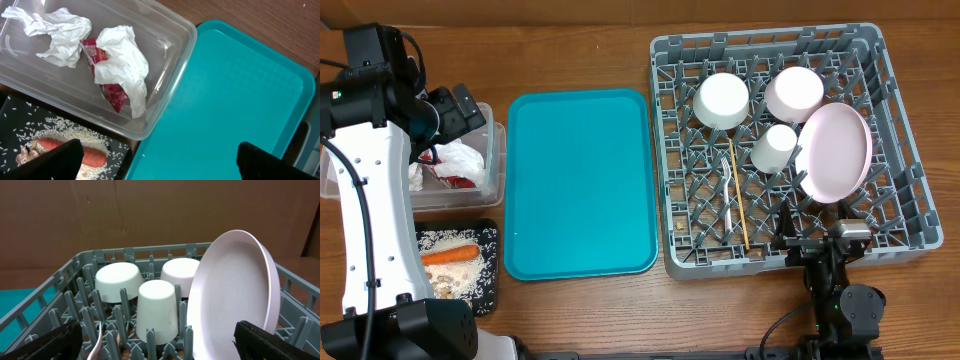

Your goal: Sort waste into correct bins and load items into the dishwasher

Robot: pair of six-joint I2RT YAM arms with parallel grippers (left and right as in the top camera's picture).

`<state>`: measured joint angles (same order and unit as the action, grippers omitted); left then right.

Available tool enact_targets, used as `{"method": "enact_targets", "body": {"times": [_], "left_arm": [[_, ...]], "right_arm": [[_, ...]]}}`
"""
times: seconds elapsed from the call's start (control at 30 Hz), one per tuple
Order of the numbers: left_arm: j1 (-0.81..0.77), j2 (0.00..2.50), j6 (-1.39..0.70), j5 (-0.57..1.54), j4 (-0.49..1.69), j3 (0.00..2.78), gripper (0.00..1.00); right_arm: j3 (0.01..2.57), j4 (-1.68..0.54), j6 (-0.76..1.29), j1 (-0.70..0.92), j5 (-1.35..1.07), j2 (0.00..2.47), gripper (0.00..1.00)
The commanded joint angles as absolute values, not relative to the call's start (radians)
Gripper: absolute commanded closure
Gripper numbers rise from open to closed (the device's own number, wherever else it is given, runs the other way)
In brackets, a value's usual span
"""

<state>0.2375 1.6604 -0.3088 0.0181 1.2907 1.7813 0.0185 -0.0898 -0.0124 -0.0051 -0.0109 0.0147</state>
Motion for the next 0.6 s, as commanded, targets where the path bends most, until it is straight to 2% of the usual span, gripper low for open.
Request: {"method": "enact_targets", "body": {"times": [0.0, 0.27, 0.57], "left_arm": [[0.236, 1.651, -0.318, 0.017, 1.291, 1.803, 0.0], [0.234, 1.616, -0.318, 0.015, 1.29, 1.803, 0.0], [0.161, 1.314, -0.318, 0.008, 1.282, 1.803, 0.0]], "right_arm": [[0.008, -0.084, -0.019, -0.009, -0.003, 0.003, 0.0], [0.008, -0.084, -0.019, -0.009, -0.003, 0.003, 0.0], [0.008, -0.084, -0.019, -0.009, -0.003, 0.003, 0.0]]}}
